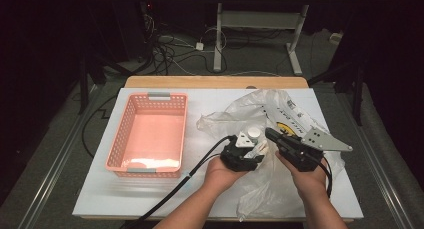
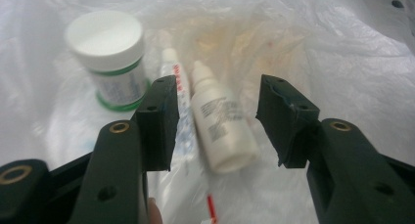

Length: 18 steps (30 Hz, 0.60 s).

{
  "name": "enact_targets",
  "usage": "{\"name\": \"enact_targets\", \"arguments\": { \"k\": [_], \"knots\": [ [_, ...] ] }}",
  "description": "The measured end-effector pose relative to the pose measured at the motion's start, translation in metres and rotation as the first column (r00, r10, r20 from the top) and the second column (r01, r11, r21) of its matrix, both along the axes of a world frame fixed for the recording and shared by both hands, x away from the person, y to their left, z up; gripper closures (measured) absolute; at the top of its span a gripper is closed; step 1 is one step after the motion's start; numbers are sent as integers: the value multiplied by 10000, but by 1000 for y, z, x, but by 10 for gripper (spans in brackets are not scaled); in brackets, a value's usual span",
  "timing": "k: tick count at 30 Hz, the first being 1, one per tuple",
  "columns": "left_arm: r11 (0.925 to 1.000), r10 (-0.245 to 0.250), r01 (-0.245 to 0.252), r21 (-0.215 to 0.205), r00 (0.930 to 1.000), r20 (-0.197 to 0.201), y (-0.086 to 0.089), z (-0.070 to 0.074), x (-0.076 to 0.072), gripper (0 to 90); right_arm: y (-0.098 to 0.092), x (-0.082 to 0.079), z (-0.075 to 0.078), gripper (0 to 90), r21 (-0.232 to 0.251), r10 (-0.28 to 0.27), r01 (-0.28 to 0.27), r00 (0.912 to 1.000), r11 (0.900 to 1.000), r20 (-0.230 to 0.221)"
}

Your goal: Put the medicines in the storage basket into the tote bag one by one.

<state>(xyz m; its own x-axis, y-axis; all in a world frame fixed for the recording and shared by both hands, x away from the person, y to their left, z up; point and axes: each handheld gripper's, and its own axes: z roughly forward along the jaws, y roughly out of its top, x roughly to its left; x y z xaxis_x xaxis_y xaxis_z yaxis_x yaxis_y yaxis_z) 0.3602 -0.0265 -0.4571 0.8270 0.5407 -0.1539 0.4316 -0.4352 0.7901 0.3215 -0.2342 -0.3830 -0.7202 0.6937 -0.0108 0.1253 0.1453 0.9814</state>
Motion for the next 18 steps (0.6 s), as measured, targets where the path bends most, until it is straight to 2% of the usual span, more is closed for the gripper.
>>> {"name": "enact_targets", "arguments": {
  "k": [4,8,12,15,18],
  "knots": [
    [9998,185,-186,-116,9998,-32,20,1,-6,464,1,0,0,900,-36,-18,18,10000,10000,9],
    [9991,373,-370,-215,9993,104,40,1,-17,452,2,0,0,900,-59,-26,26,10000,10000,7],
    [9989,478,-478,18,9985,281,57,0,-32,394,2,0,-2,900,-131,-29,28,10000,9999,-25],
    [9985,526,-533,130,9972,528,70,-2,-45,387,3,0,-3,900,-176,-4,3,10000,9998,-91],
    [9980,529,-546,305,9973,516,81,-4,-55,359,4,0,-3,900,-199,-6,4,9999,9998,-102]
  ]
}}
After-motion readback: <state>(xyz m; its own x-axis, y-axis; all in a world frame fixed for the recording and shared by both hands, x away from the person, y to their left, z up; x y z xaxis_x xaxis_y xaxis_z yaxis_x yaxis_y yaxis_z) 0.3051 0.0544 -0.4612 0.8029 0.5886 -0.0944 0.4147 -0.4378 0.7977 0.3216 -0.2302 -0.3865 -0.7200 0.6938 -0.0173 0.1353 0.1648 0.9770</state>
